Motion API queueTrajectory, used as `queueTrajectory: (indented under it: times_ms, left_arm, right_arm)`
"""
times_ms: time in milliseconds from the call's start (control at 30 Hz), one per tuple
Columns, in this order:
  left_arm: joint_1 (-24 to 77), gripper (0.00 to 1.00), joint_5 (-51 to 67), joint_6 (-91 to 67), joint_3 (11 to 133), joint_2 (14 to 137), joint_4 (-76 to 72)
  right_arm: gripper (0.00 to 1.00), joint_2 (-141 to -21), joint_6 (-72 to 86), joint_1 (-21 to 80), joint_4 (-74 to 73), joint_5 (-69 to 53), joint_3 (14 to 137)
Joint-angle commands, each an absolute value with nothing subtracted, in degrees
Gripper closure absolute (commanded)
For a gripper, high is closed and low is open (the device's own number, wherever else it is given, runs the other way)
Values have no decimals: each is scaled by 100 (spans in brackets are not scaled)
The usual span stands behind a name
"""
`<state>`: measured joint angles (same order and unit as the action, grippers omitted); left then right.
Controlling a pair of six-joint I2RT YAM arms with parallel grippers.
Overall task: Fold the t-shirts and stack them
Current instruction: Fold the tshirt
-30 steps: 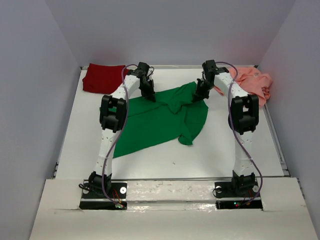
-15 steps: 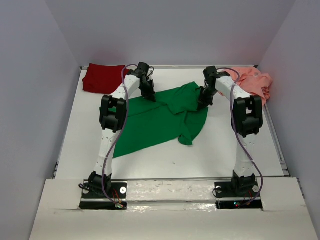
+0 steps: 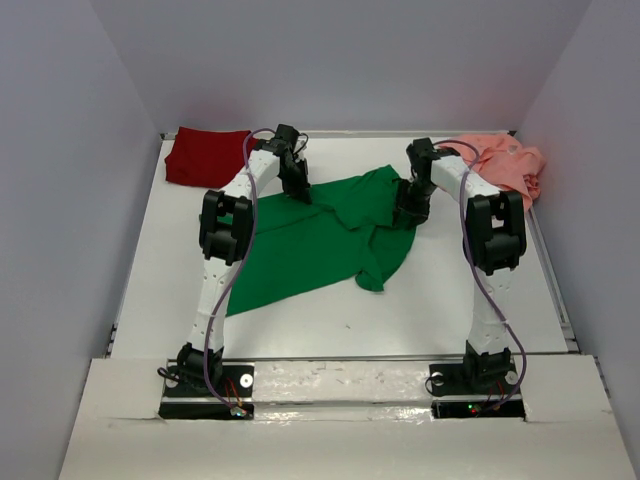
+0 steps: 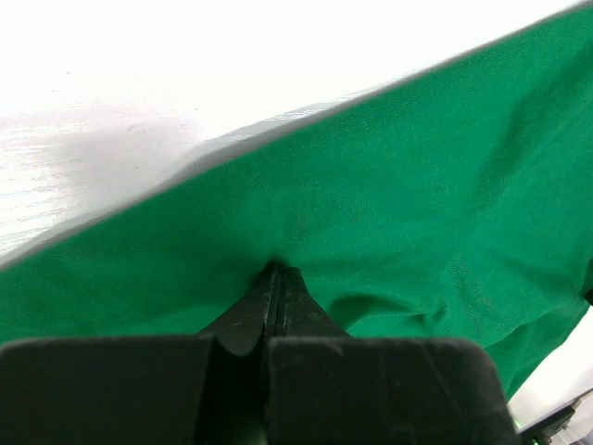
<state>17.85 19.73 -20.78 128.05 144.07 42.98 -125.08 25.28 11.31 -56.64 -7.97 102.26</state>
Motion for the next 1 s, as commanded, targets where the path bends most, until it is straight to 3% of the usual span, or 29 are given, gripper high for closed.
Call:
queueTrajectory:
  times_ms: [0, 200, 567, 967]
  left_arm:
    - [1644, 100, 1424, -1784, 12586, 14520, 4860]
    - [1644, 100, 1652, -1793, 12428, 14388, 4738]
    - [1775, 100, 1652, -1819, 11953, 14054, 4632]
    - [1934, 100, 1635, -1811, 11821, 13992, 4693]
  right_arm:
    - [47, -12199, 2435, 1046, -5748, -449, 10493]
    - [47, -12392, 2014, 747, -5643, -500, 11671]
    - [47, -13367, 1635, 264, -3641, -2240, 12023]
    - [46, -14317, 1740, 264, -3428, -2909, 13165]
